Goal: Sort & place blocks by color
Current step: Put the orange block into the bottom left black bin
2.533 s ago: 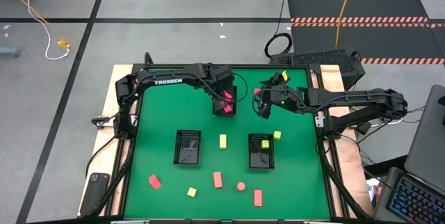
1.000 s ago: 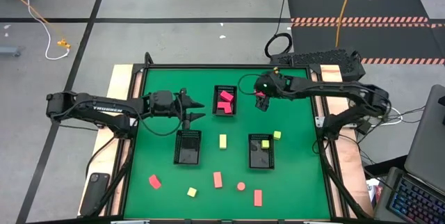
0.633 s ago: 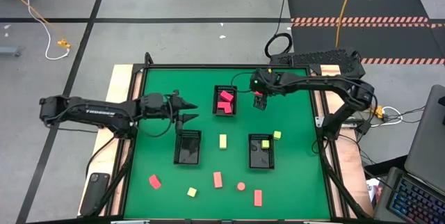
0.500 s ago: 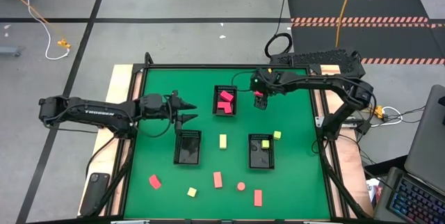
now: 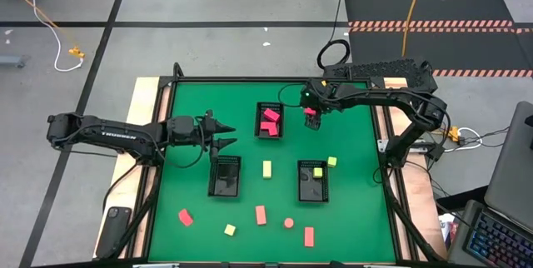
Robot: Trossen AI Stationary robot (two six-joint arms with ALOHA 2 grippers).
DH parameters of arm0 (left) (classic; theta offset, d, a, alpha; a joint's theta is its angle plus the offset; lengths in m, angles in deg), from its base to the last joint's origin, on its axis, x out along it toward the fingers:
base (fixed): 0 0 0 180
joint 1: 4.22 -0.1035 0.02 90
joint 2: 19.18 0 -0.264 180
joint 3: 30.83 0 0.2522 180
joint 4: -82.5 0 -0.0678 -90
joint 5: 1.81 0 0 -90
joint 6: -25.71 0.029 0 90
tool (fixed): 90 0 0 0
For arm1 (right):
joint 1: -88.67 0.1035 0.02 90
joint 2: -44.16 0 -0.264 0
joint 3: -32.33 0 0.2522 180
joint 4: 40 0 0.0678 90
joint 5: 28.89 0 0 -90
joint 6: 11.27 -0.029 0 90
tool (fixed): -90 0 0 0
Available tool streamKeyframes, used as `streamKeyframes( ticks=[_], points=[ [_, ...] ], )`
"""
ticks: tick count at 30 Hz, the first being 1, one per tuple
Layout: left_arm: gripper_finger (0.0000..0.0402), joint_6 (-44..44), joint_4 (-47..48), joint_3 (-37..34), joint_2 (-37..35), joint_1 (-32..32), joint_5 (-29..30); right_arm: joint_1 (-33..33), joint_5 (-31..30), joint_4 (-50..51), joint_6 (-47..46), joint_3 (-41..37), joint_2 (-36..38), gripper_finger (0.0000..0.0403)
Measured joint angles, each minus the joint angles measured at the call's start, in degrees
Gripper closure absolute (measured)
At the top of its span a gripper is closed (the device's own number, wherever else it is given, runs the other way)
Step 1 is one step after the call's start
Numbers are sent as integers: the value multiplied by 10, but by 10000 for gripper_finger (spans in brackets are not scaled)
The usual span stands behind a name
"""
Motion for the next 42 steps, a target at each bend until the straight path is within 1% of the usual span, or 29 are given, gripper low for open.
streamKeyframes(
  ticks=[4, 8, 19, 30, 38, 42],
  points=[
    [218, -6, -3, 0, 0, 5, 0, 0, 1, 1, 2, 0, 0, 90],
    [218, -14, -2, 0, 0, 9, 1, 2, 16, 4, 1, 0, 0, 90],
    [218, -53, -2, 0, 0, 11, 1, 10, 14, 7, -8, 0, 0, 90],
    [218, -61, -3, 0, 0, 11, 2, 12, 14, 18, -14, -1, 0, 90],
    [218, -22, -3, 0, 0, 6, 70, 14, 14, 18, -13, -1, 0, 90],
    [218, -28, -3, 0, 0, 2, 89, 17, 14, 16, -12, -1, 1, 90]
  ],
)
